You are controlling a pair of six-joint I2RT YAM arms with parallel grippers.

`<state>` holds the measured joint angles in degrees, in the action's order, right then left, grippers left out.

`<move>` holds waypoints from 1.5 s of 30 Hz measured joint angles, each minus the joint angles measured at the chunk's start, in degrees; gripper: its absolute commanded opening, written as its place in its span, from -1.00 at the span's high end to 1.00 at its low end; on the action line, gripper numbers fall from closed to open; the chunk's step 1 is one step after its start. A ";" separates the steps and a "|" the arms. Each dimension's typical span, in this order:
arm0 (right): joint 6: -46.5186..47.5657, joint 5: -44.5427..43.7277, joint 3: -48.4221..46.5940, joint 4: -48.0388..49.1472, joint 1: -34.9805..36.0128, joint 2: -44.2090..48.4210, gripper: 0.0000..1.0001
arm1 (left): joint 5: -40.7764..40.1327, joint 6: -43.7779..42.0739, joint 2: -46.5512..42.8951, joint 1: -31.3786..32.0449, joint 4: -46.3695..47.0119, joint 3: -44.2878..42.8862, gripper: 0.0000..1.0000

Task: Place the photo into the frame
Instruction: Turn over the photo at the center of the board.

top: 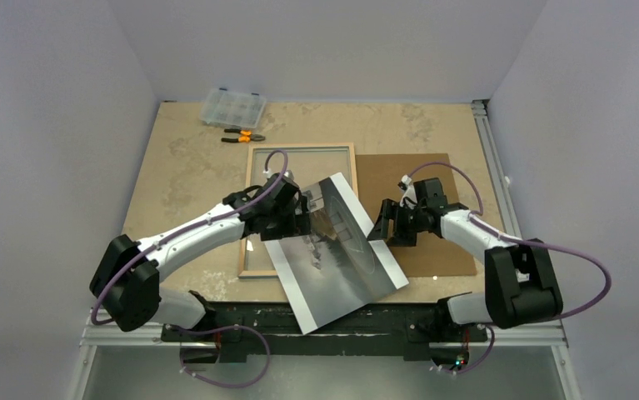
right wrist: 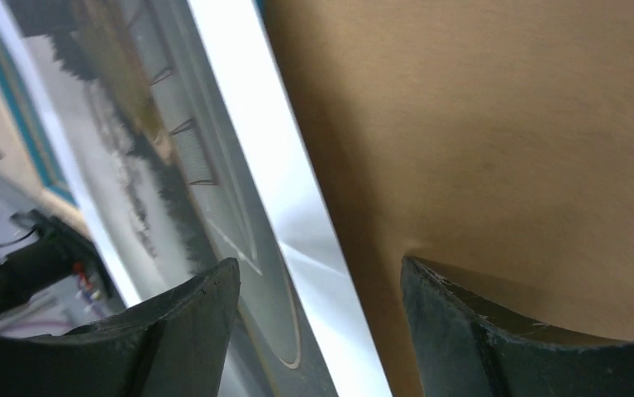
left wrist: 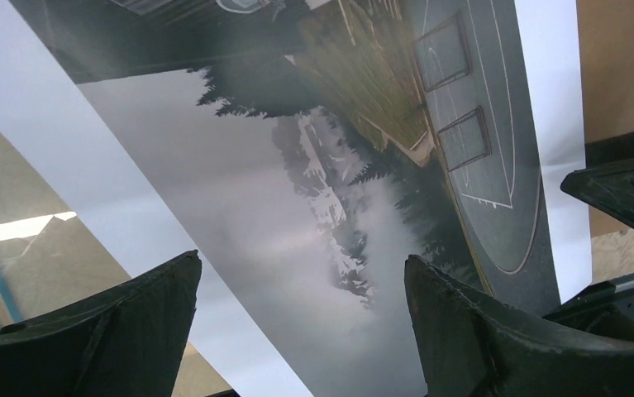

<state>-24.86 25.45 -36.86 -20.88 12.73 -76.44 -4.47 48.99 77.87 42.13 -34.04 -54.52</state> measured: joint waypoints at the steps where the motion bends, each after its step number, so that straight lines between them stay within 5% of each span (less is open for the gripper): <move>1: 0.17 2.36 0.00 0.98 -0.20 -1.44 -0.24 | 0.98 0.00 0.87 0.00 0.13 0.04 -0.78; 3: 0.24 7.13 0.09 3.63 -0.44 -3.41 0.00 | 2.43 0.00 1.99 0.00 0.59 0.04 -0.78; 7: -0.04 13.05 0.81 7.74 -0.42 -4.72 0.95 | 4.17 -0.02 2.64 0.00 1.05 0.04 -0.77; 8: -0.04 13.75 0.83 8.11 -0.42 -4.74 1.00 | 4.28 0.00 2.64 0.00 1.09 0.04 -0.77; 15: -0.13 14.56 -0.48 6.19 -0.44 -2.16 1.00 | 2.75 -0.04 0.68 0.00 0.07 0.02 -0.77; 20: -0.04 11.21 -10.67 -1.25 -0.48 3.41 1.00 | -0.11 -0.04 -3.74 0.00 -1.64 0.00 -0.78; 34: 2.71 -21.09 -51.56 -19.10 -0.79 11.61 1.00 | -6.29 0.81 -10.67 0.00 -3.43 0.02 -0.78; 40: 3.72 -21.49 -50.49 -20.83 2.47 9.16 1.00 | -6.64 1.51 -10.73 0.00 -3.67 0.02 -0.79; 45: 3.74 -23.12 -40.70 -21.35 12.55 5.84 1.00 | -7.98 2.80 -11.89 0.00 -4.28 0.37 -0.79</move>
<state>-21.12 2.33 -77.56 -42.24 25.28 -70.61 -12.45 51.79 65.98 42.13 -38.33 -54.15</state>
